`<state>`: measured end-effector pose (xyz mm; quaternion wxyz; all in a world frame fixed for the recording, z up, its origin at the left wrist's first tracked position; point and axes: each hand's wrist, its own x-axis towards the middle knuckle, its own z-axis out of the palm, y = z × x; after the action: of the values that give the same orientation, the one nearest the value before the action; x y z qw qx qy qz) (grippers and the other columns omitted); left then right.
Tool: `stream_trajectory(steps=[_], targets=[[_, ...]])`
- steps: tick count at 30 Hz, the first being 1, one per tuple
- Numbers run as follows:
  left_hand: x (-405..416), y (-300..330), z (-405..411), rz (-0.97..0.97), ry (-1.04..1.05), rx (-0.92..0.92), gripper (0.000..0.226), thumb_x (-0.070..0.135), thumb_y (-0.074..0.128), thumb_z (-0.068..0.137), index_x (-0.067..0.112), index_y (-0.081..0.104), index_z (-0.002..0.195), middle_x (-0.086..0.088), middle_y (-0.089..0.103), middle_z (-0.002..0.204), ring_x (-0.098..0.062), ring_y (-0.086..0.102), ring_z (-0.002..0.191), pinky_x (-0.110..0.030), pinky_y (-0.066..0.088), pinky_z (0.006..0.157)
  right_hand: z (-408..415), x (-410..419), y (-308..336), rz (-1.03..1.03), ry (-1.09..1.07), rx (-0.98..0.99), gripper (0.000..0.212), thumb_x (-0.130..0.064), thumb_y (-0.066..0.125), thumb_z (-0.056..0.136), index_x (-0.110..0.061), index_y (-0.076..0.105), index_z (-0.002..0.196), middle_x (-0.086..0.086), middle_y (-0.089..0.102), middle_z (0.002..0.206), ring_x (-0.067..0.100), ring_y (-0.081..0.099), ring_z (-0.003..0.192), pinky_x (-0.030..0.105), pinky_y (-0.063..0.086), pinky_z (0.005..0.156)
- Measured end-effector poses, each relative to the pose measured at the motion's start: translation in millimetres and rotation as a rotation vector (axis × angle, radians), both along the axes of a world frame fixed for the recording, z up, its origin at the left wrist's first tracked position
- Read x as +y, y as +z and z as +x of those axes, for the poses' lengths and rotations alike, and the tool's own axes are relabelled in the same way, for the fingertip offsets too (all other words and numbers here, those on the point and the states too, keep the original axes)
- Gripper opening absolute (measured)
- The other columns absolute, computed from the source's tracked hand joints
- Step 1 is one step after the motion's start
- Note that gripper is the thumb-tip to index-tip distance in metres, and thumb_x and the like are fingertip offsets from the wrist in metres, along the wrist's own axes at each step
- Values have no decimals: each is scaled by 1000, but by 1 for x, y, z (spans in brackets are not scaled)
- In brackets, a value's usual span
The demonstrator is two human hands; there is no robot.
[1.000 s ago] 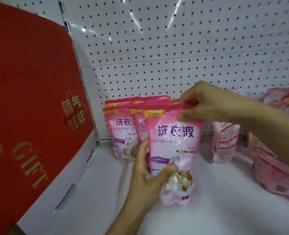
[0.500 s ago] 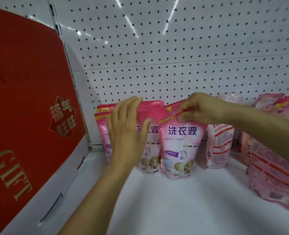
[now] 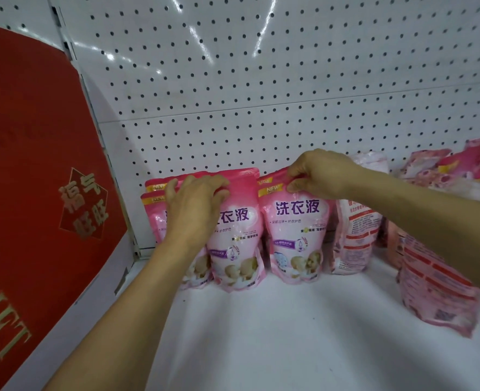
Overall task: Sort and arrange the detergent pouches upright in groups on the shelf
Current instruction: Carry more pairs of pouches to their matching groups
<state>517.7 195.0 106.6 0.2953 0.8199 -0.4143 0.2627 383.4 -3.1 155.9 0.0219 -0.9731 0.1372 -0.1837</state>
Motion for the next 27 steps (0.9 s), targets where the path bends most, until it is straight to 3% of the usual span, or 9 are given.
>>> stream_trajectory(steps=[3, 8, 11, 14, 17, 20, 22, 24, 27], targets=[[1, 2, -5, 2, 33, -1, 16, 30, 53, 99, 28, 69, 105, 10, 67, 90, -21, 57, 102, -51, 18, 116, -1, 3, -5, -29, -10, -28, 13, -33, 62, 90, -29, 72, 98, -15, 58, 71, 18, 61, 78, 25, 35, 62], [2, -1, -13, 37, 76, -82, 35, 31, 56, 97, 26, 58, 132, 3, 64, 126, -23, 48, 127, -55, 6, 120, -8, 18, -12, -155, -37, -70, 22, -30, 59, 90, -24, 65, 110, -4, 66, 96, 24, 62, 97, 32, 40, 77], [1, -12, -27, -155, -44, -216, 41, 25, 59, 94, 18, 56, 134, -4, 60, 126, -24, 46, 124, -56, 18, 119, -23, 33, -30, -198, 2, -254, 40, -32, 60, 88, -23, 58, 128, 0, 61, 120, 24, 54, 113, 41, 38, 95], [-5, -21, -56, -365, -293, -239, 34, 21, 57, 92, 13, 60, 126, -4, 62, 118, -23, 54, 112, -42, 39, 105, -56, 54, -57, -141, 40, -500, 32, -30, 56, 89, -20, 65, 118, -1, 64, 115, 21, 55, 110, 39, 42, 92], [-13, -32, -81, -360, -557, -48, 29, 17, 59, 92, 19, 61, 121, 5, 65, 108, -15, 62, 100, -32, 51, 87, -95, 66, -87, -126, 14, -703, 20, -24, 60, 88, -17, 71, 103, 0, 67, 108, 20, 58, 103, 37, 43, 87], [-26, -44, -103, -204, -720, 324, 25, 18, 62, 91, 35, 62, 109, 17, 67, 92, -3, 65, 85, -26, 55, 76, -140, 63, -101, -147, -143, -940, 22, -13, 68, 85, -8, 70, 105, 9, 64, 116, 26, 56, 108, 32, 39, 95], [-38, -59, -115, -64, -761, 522, 27, 18, 66, 92, 35, 64, 112, 20, 67, 101, 3, 64, 93, -28, 56, 85, -167, 55, -102, -51, -280, -1110, 38, -11, 70, 84, -3, 59, 120, 15, 55, 125, 26, 50, 119, 32, 37, 103], [-52, -72, -130, 39, -775, 634, 41, 27, 68, 90, 32, 58, 129, 19, 58, 125, 4, 58, 108, -33, 50, 102, -186, 46, -102, 246, -375, -1261, 55, -14, 72, 85, -8, 44, 132, 12, 47, 133, 23, 48, 124, 31, 39, 107], [-78, -80, -157, 26, -776, 806, 65, 31, 68, 89, 42, 35, 143, 19, 42, 145, -1, 44, 129, -22, 35, 108, -194, 29, -107, 649, -445, -1209, 62, -28, 72, 84, -21, 39, 136, -2, 54, 132, 12, 53, 120, 36, 47, 102]])
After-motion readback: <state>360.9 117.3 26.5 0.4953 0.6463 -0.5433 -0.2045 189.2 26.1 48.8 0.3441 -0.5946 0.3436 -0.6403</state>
